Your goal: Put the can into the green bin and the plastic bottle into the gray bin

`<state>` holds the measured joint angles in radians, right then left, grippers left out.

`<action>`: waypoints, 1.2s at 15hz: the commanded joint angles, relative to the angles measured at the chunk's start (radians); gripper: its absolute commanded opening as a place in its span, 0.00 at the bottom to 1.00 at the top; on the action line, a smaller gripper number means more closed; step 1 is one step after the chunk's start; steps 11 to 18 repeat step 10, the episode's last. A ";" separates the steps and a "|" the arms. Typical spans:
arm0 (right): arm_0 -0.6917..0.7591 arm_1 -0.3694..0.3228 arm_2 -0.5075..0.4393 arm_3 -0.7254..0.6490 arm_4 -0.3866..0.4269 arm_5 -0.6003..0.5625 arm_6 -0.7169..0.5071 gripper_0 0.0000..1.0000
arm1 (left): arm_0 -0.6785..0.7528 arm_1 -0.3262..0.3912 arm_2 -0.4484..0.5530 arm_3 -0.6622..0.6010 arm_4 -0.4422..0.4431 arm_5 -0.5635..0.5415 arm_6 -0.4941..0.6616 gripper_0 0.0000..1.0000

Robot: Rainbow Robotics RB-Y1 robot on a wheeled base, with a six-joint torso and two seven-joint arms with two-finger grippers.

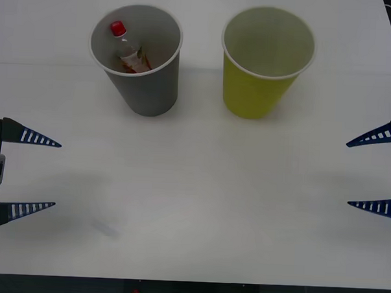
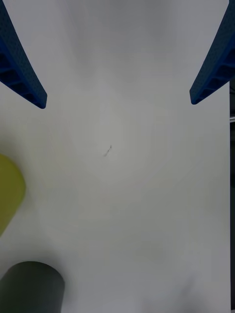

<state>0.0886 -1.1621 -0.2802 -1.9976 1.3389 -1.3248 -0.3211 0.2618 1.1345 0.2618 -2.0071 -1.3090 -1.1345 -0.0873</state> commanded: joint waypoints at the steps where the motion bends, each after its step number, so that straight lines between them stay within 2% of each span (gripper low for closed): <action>1: 0.040 0.005 -0.020 0.019 -0.012 0.002 0.085 1.00 | 0.000 0.000 0.000 0.000 0.000 0.000 0.000 1.00; 4: 0.046 0.007 -0.020 0.045 -0.029 -0.002 0.140 1.00 | 0.000 0.000 0.000 0.000 0.000 0.000 0.000 1.00; 18: 0.046 0.004 -0.025 0.048 -0.041 -0.008 0.131 1.00 | 0.000 0.000 0.000 0.000 0.000 0.000 0.000 1.00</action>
